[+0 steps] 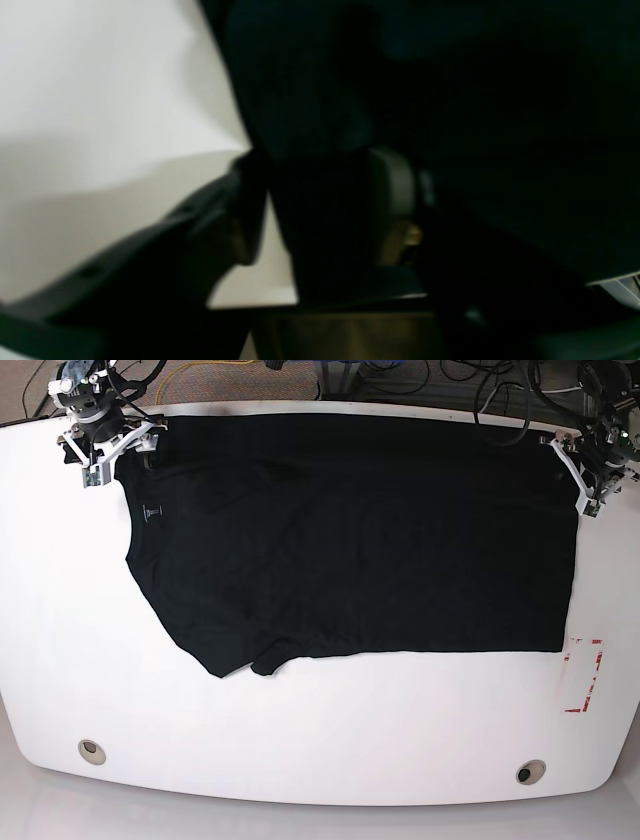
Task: Layout the t-shirt on the table in an organized manner, then fold the t-shirt properly
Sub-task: 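Release the edge and move both grippers to the shirt's hem corners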
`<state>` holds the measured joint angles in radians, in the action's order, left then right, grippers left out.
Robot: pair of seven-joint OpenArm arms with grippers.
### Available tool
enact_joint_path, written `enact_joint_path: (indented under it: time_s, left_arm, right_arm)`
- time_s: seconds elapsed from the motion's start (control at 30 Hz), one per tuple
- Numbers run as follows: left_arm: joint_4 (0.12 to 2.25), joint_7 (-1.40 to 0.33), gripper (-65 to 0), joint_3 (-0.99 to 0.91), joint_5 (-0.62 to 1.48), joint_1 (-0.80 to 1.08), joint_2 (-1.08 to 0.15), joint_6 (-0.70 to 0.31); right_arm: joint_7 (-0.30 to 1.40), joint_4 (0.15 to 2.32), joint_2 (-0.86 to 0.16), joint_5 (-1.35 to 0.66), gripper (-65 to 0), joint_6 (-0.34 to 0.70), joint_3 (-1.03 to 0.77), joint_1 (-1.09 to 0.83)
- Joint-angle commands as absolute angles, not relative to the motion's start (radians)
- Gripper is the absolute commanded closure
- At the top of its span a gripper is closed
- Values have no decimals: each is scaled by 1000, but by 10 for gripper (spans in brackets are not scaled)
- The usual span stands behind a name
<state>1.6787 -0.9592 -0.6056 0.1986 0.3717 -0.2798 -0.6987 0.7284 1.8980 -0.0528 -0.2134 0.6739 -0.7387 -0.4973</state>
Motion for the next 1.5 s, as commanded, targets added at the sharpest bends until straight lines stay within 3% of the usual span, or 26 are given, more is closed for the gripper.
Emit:
enact_joint_path:
  time_s: [0.0,0.33,0.73,1.23,1.47]
  left_arm:
    - [1722,-1026,-349,-608,182,335,-292,-698]
    - [1854,-1173,-346,-610,183,243,-292,-698]
    - [1886,-1196,-346,-610,180,64,-303,-698]
    - [1713,-1191,-346,-607,180,-263,-302,-698]
    - [1593,-1142,-346,-607,180,-355,-302,-698]
  right_arm:
    - [710,1937,-65,-219,-530,673,-746,-478]
    - [722,1940,-71,-219,-531,673,-745,-378]
    - [829,1877,-96,-219,-531,674,-736,-113]
    - [846,1409,-213,-219,-531,673,-610,260]
    - [757,1155,-251,-217,-531,673,-599,395]
